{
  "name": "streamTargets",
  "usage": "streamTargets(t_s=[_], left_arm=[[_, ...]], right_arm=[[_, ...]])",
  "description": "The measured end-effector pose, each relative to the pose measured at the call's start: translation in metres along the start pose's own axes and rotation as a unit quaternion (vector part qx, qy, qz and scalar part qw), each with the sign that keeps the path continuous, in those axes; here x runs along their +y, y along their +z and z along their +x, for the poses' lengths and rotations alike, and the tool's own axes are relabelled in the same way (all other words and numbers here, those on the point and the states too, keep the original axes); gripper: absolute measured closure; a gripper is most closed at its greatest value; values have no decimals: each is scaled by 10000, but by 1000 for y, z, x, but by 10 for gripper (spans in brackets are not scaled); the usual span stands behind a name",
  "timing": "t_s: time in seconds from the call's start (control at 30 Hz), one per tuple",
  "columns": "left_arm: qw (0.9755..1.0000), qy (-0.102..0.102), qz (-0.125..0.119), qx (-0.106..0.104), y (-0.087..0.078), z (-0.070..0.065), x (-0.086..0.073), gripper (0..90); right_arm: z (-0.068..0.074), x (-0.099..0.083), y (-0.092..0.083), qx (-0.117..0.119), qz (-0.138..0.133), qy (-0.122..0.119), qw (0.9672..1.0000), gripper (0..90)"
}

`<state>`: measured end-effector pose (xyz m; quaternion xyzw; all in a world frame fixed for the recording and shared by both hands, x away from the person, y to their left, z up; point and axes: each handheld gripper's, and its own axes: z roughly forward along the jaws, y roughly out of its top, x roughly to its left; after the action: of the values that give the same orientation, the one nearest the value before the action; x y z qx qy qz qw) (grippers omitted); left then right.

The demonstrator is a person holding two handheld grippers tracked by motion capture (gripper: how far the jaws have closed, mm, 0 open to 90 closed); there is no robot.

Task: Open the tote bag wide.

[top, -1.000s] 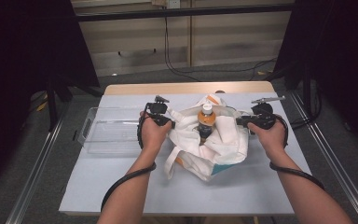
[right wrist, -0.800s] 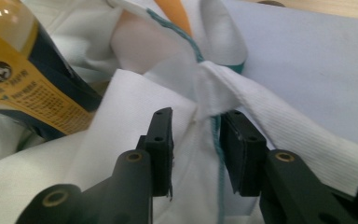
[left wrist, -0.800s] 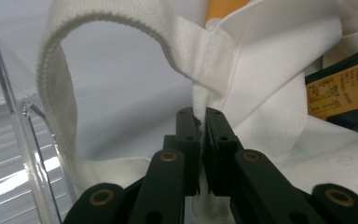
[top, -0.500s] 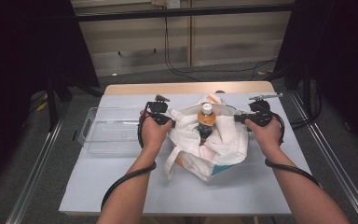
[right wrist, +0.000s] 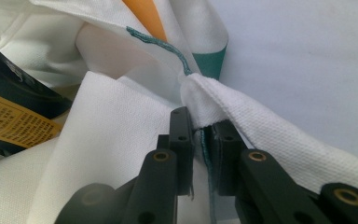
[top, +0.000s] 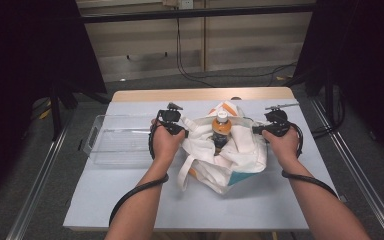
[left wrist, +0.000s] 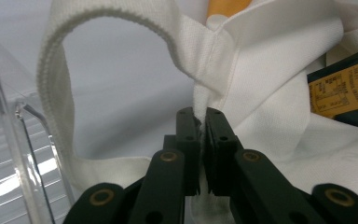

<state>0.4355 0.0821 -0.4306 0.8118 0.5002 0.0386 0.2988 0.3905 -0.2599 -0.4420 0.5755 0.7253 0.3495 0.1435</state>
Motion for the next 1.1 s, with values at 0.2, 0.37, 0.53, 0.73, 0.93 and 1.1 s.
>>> streamTargets(t_s=[0.2, 0.37, 0.53, 0.73, 0.93, 1.1], left_arm=[[10000, -18, 32, 2, 2, 0, -1, 857], [10000, 5, -25, 14, -1, -1, -1, 826], [9998, 3, -186, 6, -10, -1, -1, 756], [9995, -73, -299, -22, -18, -2, -2, 674], [9991, -80, -422, -39, -25, -5, -3, 594], [9987, -57, -504, -39, -30, -8, -4, 517]], right_arm=[[-1, -3, 2, 35, 68, -32, 10000, 813], [0, -2, -3, -10, 76, -57, 10000, 717], [2, -3, -10, -22, 15, -125, 9999, 683], [3, -3, -19, -62, 13, -77, 9999, 604], [6, -4, -26, -37, -6, -64, 10000, 548], [10, -4, -30, -54, 30, -38, 10000, 462]])
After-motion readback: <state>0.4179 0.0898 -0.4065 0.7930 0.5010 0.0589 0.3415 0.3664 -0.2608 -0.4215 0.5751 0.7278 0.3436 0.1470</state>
